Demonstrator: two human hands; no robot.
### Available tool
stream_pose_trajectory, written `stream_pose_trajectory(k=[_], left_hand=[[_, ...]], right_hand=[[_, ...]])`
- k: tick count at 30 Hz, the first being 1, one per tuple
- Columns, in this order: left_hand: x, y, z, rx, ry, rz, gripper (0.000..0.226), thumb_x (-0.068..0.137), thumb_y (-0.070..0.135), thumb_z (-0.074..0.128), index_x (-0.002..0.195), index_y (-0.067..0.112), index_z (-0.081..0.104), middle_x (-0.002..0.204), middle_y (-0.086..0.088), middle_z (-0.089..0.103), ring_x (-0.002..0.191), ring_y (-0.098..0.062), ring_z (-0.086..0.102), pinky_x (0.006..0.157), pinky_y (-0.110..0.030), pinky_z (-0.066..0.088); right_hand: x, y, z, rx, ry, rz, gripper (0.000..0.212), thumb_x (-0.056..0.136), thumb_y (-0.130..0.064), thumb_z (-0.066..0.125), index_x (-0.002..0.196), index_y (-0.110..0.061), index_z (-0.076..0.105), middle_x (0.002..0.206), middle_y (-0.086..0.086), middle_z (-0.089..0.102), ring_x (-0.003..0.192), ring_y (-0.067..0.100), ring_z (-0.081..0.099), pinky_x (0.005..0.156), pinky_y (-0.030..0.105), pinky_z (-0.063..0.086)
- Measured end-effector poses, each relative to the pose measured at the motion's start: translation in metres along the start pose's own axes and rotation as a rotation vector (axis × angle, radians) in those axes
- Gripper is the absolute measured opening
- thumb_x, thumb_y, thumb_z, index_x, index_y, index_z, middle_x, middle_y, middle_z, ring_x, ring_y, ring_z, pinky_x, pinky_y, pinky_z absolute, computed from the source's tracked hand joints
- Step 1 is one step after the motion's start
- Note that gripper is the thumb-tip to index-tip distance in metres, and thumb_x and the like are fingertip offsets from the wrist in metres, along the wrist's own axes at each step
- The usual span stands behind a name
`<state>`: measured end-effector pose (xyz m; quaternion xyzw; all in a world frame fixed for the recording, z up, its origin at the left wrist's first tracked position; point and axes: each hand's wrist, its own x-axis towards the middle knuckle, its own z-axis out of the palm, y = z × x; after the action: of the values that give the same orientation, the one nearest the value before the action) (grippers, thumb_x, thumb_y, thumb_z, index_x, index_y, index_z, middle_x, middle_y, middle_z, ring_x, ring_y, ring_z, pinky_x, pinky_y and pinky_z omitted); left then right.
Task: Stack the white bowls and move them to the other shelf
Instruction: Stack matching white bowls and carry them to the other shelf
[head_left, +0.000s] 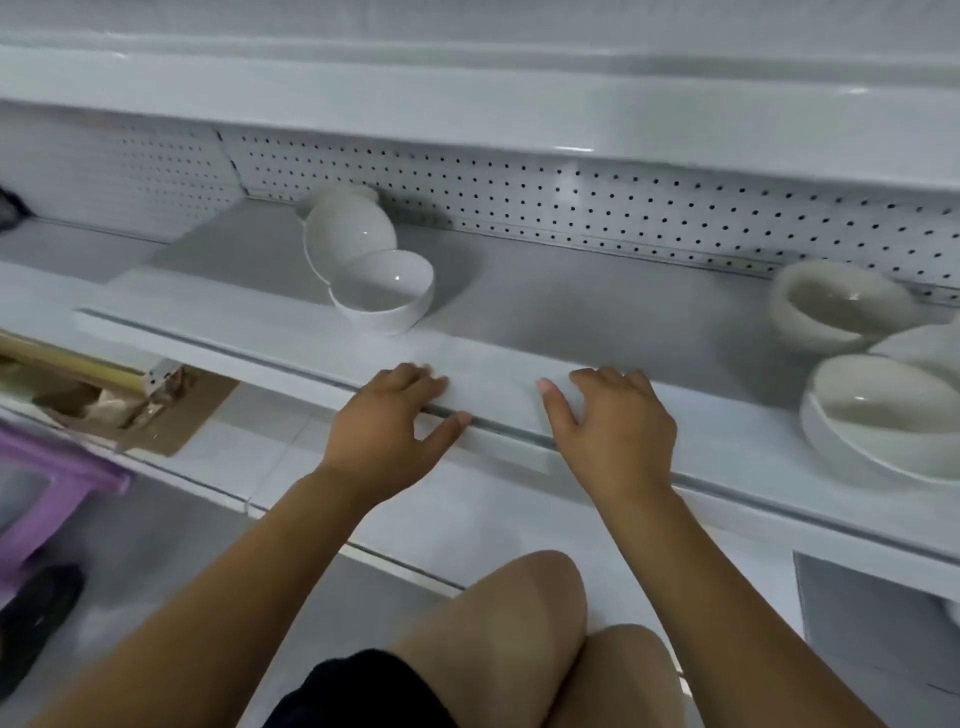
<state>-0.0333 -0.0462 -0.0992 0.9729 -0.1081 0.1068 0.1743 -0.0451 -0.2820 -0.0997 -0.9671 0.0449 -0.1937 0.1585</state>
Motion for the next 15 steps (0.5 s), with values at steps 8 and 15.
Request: stream_pose_trajectory(k=[8,15], left_hand=[[0.001,-0.033,-0.003,-0.284,-0.014,0.083,0.051,0.097,0.058,0.056,0.134,0.025,0.065,0.141,0.008,0.061,0.13,-0.01,0.053,0.113,-0.03,0.041],[0.026,-0.067,-0.022,-0.537,0.351,-0.162,0.052,0.094,0.045,0.068,0.134,0.015,0.054,0.136,-0.003,0.051,0.118,-0.018,0.056,0.093,-0.032,0.045]], right_hand=[[-0.017,-0.011,0.013,-0.035,0.052,0.125,0.051,0.101,-0.06,0.043,0.115,-0.021,0.073,0.114,0.0,0.069,0.116,0.028,0.055,0.077,0.036,0.05],[-0.026,-0.022,0.009,-0.085,-0.05,0.153,0.045,0.104,-0.052,0.044,0.127,-0.021,0.067,0.124,0.004,0.06,0.123,0.028,0.046,0.087,0.039,0.05]])
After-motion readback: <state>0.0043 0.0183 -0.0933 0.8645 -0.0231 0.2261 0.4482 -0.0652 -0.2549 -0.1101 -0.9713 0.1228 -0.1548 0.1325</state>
